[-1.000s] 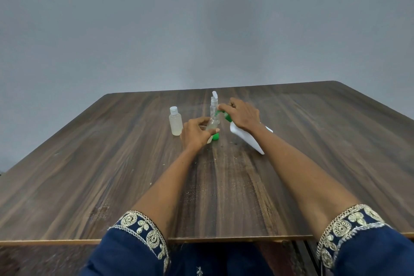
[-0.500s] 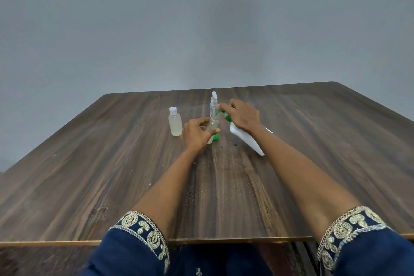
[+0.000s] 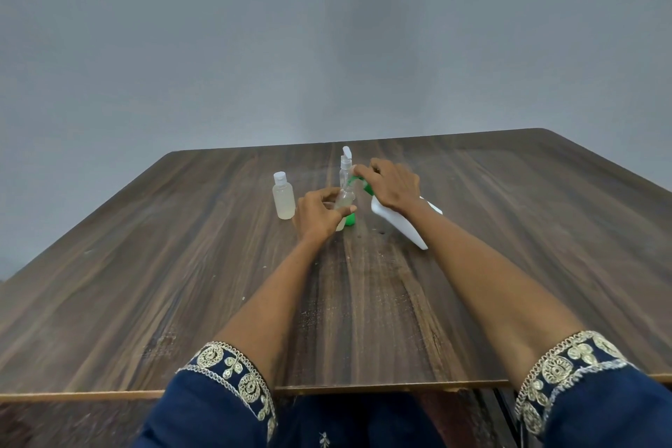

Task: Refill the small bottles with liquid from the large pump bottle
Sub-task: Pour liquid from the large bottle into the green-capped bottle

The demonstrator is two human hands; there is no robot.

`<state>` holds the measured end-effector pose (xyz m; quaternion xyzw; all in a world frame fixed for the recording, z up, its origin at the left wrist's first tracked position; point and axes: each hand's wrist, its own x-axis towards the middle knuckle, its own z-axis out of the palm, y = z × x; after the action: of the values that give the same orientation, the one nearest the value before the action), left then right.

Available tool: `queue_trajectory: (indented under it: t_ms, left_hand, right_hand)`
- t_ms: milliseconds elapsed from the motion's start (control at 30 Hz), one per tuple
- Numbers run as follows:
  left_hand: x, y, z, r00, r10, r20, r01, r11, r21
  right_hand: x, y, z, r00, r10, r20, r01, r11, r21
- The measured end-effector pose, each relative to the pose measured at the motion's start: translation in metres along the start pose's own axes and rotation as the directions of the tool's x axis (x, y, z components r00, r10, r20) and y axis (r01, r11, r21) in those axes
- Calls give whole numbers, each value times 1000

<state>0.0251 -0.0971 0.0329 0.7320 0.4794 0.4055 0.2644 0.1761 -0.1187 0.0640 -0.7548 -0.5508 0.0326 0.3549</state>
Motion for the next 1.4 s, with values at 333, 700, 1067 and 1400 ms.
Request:
queue_trajectory:
  t_ms: [333, 700, 1067, 1400]
  left_hand:
    - [-4, -4, -2, 1000, -19, 16, 19, 1000, 3]
    - [-1, 4, -2, 1000, 13, -7, -13, 1000, -21]
    - [-1, 5, -2, 1000, 23, -18, -24, 999, -28]
    - [-2, 5, -2, 999, 34, -8, -35, 999, -30]
  right_hand:
    - [-5, -3, 2, 999, -40, 7, 40, 999, -6]
    - [-2, -1, -2, 1000, 0, -15, 1, 997, 76]
    - [0, 2, -4, 1000, -3, 7, 2, 994, 110]
    - [-5, -4, -8, 1000, -13, 11, 11, 992, 126]
